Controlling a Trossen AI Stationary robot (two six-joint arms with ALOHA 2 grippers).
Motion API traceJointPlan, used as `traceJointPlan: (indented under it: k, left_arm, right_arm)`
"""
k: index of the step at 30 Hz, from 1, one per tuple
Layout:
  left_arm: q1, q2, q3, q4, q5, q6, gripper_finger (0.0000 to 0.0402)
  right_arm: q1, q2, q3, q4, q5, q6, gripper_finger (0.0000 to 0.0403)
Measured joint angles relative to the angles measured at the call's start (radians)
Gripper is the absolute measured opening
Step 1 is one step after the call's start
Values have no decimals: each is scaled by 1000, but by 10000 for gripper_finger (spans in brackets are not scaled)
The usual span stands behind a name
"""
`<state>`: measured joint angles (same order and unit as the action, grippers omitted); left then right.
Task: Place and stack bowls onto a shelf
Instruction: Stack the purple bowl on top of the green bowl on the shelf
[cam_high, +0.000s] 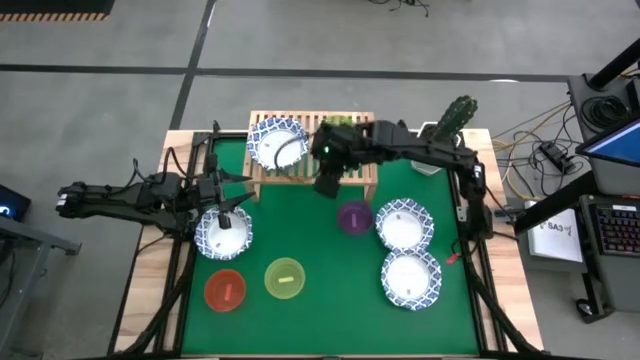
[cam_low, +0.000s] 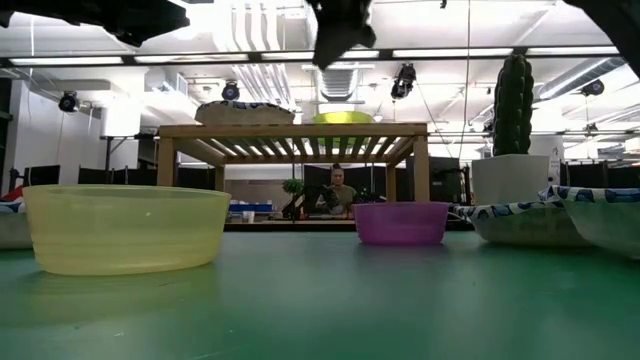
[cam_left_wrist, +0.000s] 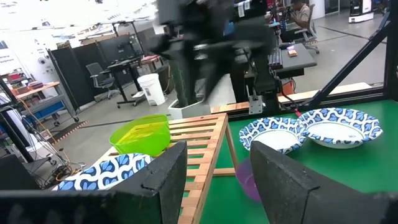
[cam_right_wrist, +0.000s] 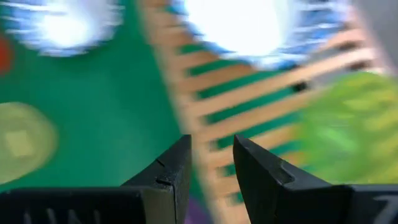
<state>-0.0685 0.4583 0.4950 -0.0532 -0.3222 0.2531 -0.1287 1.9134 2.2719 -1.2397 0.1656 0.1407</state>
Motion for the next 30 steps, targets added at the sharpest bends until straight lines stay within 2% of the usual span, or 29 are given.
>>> traceJointPlan:
  k: [6,9,15,18,20,22,26,30]
  left_arm:
    - [0,0,0,0,0,0,159]
    - [0,0,0,2,0,0,159]
    - [0,0,0,9,0,0,159]
    - [0,0,0,10,0,0,159]
    - [0,0,0,10,0,0,159]
    - [0,0,0,10,0,0,159]
    - [0,0,0,9,0,0,159]
    - [0,0,0,8,0,0,159]
  right_arm:
    - [110,-4,0,-3,-228,111,109]
    - [149,3,0,-19,-262,180,109]
    - [210,33,-6,-109,-254,286,109]
    - [250,50,-41,-118,-220,249,109]
    - [290,65,-86,-126,-210,174,109]
    - [333,73,-145,-126,-155,134,109]
    - [376,72,-272,-108,-50,131,109]
    - [379,56,-406,-25,-31,137,109]
